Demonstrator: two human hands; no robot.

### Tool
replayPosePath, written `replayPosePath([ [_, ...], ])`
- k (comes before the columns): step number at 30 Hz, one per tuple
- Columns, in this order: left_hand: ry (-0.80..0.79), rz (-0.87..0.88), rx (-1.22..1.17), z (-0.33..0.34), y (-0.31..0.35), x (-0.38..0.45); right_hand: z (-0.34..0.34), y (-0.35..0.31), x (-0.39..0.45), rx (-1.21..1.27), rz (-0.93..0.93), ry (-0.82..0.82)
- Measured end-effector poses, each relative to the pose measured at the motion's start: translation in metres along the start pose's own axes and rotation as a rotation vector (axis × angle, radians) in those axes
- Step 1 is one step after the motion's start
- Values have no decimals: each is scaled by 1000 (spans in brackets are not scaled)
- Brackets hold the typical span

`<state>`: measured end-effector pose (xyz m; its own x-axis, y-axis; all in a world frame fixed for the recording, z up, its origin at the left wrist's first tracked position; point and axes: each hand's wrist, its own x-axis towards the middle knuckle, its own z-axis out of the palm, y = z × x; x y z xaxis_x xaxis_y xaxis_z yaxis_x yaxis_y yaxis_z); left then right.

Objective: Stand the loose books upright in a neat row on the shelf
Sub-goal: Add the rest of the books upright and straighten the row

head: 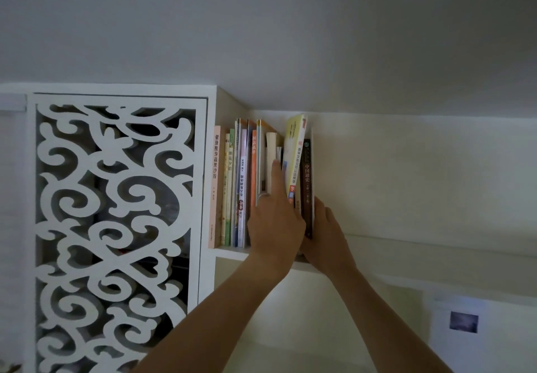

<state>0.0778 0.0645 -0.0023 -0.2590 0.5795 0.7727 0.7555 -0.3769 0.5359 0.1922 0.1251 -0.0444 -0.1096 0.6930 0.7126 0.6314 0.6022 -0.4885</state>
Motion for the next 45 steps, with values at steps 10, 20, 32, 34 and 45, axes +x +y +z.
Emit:
replayPosePath([
  [10,2,1,-49,-7,0,-7,-1,-11,-4,-42,-74,47],
  [20,6,0,17,-69,0,-32,7,-15,-5,-93,-95,225],
  [32,168,-49,139,-191,-34,-38,81,-109,1,-169,174,519],
  [34,167,-60,128,-198,-39,-40,87,-117,3,-140,198,499],
  [45,169,-33,118,-199,-43,-34,91,-122,12,-49,220,398],
])
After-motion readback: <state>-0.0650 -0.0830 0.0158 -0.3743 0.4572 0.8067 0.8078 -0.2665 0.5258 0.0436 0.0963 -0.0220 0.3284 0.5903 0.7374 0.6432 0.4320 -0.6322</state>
